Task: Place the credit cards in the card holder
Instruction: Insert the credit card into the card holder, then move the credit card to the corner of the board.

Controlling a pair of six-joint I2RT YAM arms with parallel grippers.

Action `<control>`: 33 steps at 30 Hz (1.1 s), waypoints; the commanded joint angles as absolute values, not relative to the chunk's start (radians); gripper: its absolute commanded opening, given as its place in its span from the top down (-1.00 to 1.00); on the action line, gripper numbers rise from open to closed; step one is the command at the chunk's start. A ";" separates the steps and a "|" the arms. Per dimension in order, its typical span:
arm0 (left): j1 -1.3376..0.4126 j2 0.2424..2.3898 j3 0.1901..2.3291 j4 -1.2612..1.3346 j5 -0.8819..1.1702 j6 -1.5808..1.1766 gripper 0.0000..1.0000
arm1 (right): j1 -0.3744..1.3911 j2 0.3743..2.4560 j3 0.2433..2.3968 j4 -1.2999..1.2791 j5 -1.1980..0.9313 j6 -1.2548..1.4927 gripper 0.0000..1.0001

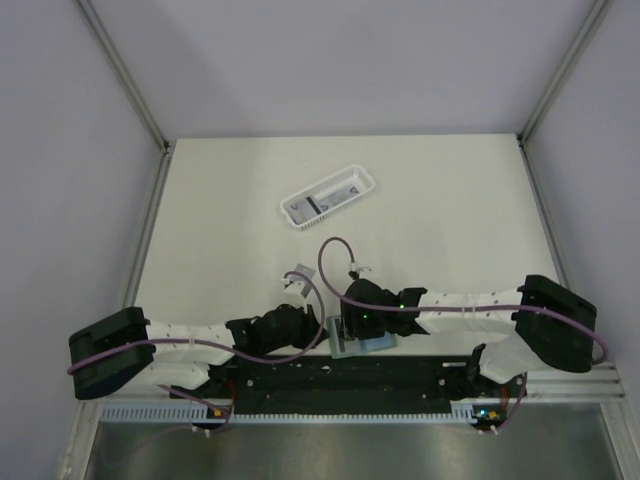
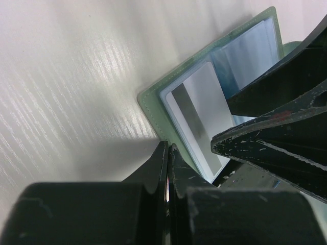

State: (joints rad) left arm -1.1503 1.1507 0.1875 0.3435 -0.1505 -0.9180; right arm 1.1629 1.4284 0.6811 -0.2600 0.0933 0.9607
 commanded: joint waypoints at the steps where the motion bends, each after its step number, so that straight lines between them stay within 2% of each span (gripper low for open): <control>1: -1.155 1.163 0.201 0.377 -0.152 -0.919 1.00 | 1.172 1.359 0.647 -0.169 0.070 0.974 0.01; 12: -1.155 1.219 0.258 0.408 -0.140 -0.907 1.00 | 1.152 1.137 0.630 -0.327 0.279 0.925 -0.04; 20: -1.155 1.293 0.311 0.446 -0.139 -0.913 1.00 | 1.060 1.022 0.607 -0.388 0.287 0.876 -0.07; 23: -1.154 1.183 0.308 0.335 -0.228 -0.922 1.00 | 1.025 1.031 0.624 -0.385 0.278 0.830 -0.07; 26: -1.152 0.973 0.307 0.145 -0.355 -0.936 1.00 | 0.987 1.083 0.676 -0.371 0.267 0.769 -0.07; 30: -1.135 0.734 0.308 -0.101 -0.500 -0.960 1.00 | 0.934 1.256 0.825 -0.330 0.224 0.683 -0.07; 33: -1.082 0.643 0.339 -0.262 -0.529 -0.968 0.98 | 0.914 1.418 0.969 -0.285 0.183 0.614 -0.07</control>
